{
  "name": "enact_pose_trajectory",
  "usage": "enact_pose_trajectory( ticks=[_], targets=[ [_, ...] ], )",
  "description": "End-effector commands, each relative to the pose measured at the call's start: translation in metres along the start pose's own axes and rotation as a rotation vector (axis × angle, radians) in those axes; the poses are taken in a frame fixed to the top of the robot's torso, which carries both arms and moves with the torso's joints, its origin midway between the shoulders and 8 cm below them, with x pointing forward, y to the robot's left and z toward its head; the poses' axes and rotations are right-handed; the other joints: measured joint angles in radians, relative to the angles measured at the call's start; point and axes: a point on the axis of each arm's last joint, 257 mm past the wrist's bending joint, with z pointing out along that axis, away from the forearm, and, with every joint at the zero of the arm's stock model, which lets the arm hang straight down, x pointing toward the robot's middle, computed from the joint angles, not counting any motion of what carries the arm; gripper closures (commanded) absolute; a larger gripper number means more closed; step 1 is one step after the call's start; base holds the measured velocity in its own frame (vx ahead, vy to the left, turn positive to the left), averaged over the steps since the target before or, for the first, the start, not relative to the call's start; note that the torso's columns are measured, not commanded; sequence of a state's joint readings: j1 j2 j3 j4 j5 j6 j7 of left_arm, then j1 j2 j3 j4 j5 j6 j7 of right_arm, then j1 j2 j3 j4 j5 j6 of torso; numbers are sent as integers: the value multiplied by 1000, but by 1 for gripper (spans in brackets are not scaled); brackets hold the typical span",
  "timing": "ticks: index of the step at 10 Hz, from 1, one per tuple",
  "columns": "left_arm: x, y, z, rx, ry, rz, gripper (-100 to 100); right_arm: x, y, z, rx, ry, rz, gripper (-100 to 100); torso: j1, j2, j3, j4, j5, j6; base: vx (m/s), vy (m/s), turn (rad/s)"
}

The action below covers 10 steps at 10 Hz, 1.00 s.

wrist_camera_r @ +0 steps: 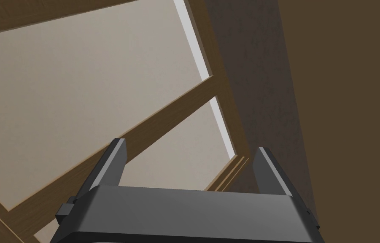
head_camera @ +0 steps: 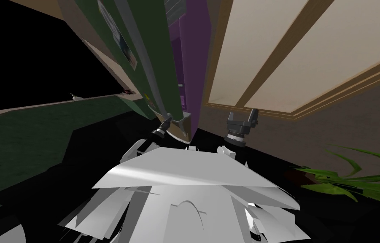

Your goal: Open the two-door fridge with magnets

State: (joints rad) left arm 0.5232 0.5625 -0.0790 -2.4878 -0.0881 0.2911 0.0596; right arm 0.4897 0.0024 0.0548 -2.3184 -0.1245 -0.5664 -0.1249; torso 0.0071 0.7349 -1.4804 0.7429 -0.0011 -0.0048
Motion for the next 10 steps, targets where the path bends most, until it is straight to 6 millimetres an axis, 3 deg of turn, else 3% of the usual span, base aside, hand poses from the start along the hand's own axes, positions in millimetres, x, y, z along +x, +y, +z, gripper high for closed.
enact_pose_trajectory(
  ticks=[1, 4, 6, 7, 8, 10],
  targets=[
    [10, -15, -4, 43, 39, 6, 100, 0, 0, 0, 0, 0, 0, 0, 0, -2, -2, -1, -1, 1, -190, 322, -117],
    [25, -24, -9, 69, 88, 1, 100, 0, 0, 0, 0, 0, 0, 0, 9, -4, -3, 1, 1, 1, -202, 344, -94],
    [41, -33, -16, 94, 138, -5, 100, 0, 0, 0, 0, 0, 0, 0, -9, -5, -3, -2, -2, 3, -204, 235, -53],
    [39, -23, -14, 71, 129, -7, 100, 0, 0, 0, 0, 0, 0, 0, -3, 2, 1, -2, -1, 4, -108, 168, -45],
    [47, -28, -17, 88, 158, -8, 100, 0, 0, 0, 0, 0, 0, 0, -11, -2, 0, -3, -1, 3, -85, 173, -82],
    [53, -33, -20, 104, 181, -7, 100, 0, 0, 0, 0, 0, 0, 0, -1, 1, 2, -4, 1, 4, -107, 289, -114]
  ],
)
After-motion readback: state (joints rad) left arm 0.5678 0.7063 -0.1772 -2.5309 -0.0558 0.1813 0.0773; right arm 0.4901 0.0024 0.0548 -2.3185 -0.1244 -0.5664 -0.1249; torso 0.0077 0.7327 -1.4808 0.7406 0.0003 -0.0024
